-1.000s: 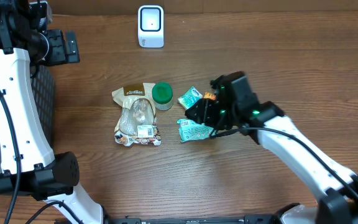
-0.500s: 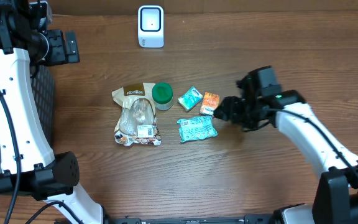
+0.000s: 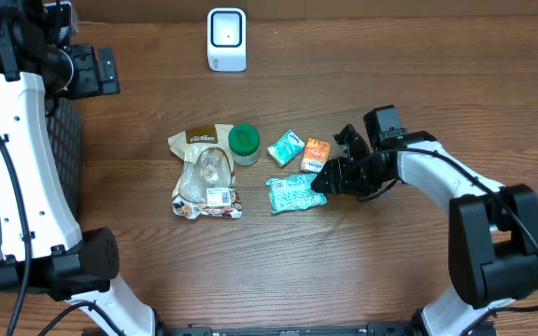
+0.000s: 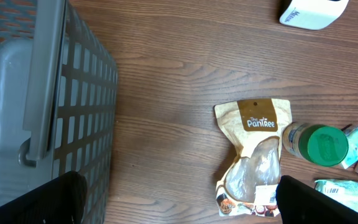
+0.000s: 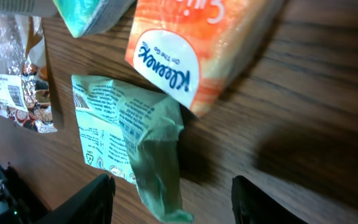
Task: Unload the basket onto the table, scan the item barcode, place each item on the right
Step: 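Reach the right gripper to the mint-green packet and grasp it, then lift the mint-green packet and hold it up to the scanner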
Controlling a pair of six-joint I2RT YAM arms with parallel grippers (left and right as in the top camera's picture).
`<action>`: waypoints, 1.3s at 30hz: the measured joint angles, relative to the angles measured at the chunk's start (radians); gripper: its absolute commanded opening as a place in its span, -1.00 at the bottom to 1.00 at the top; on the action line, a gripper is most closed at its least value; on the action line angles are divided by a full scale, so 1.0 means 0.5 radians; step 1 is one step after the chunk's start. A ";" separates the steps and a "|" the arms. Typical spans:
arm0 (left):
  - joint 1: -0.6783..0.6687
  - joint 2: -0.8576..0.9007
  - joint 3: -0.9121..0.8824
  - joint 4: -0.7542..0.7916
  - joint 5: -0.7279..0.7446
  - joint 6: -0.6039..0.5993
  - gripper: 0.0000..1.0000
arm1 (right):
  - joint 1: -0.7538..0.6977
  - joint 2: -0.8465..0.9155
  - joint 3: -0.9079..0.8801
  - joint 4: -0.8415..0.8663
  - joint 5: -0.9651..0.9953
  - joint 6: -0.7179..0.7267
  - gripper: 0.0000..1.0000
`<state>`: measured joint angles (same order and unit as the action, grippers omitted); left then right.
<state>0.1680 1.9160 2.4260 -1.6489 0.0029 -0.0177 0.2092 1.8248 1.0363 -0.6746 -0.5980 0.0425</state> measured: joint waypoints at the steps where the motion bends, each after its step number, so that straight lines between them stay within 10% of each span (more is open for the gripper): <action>1: 0.000 0.000 0.000 -0.001 0.000 -0.001 0.99 | 0.002 0.008 0.000 0.007 -0.011 -0.014 0.15; 18: 0.000 0.000 0.000 -0.001 0.000 0.000 0.98 | 0.071 0.066 -0.086 0.240 0.006 -0.072 -0.21; 25: 0.000 0.000 0.000 -0.001 0.000 0.000 0.99 | 0.071 0.066 -0.115 0.270 -0.031 -0.073 -0.92; 39: 0.000 0.000 0.000 0.001 0.000 0.000 0.99 | -0.036 0.019 -0.070 0.057 -0.233 0.047 -0.92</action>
<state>0.1680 1.9160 2.4260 -1.6485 0.0029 -0.0177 0.1913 1.8343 1.0012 -0.6460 -0.7147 0.0658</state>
